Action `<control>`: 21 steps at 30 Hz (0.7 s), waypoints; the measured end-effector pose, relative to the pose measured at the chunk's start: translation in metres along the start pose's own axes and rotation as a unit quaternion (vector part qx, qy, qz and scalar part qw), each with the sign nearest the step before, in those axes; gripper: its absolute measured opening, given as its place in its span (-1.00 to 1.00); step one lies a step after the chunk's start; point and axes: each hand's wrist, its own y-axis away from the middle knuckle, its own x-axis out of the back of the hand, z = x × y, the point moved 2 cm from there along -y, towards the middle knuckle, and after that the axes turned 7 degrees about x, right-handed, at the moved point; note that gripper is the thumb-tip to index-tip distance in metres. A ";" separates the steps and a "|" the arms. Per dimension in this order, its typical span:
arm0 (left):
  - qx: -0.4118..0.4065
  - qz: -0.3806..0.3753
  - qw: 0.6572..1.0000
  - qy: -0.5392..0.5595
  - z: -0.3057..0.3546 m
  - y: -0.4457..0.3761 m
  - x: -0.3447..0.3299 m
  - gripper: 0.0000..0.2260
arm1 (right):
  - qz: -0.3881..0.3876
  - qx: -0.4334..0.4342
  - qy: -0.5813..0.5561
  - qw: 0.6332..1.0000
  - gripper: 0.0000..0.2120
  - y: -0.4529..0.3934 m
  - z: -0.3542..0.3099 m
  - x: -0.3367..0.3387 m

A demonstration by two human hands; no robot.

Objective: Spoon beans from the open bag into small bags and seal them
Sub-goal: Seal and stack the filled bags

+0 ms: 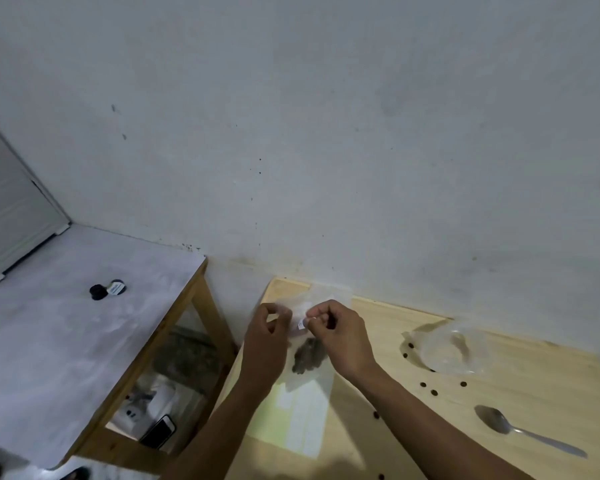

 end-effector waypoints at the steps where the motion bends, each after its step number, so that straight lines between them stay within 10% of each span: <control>1: -0.002 -0.001 1.000 -0.001 0.001 0.001 -0.002 -0.94 | 0.005 -0.002 -0.003 1.000 -0.95 0.000 0.001 0.001; 11: -0.001 -0.106 0.994 0.020 0.010 0.004 -0.005 -0.80 | 0.023 0.009 -0.016 1.000 -0.83 -0.001 0.005 0.010; 16: -0.009 -0.072 0.997 -0.022 0.009 -0.003 -0.004 -0.90 | 0.066 -0.016 0.034 0.997 -0.33 -0.001 0.017 0.016; 21: -0.003 -0.117 0.992 -0.045 0.005 -0.008 -0.004 -0.93 | 0.021 -0.065 0.019 0.997 -0.49 -0.001 0.030 0.016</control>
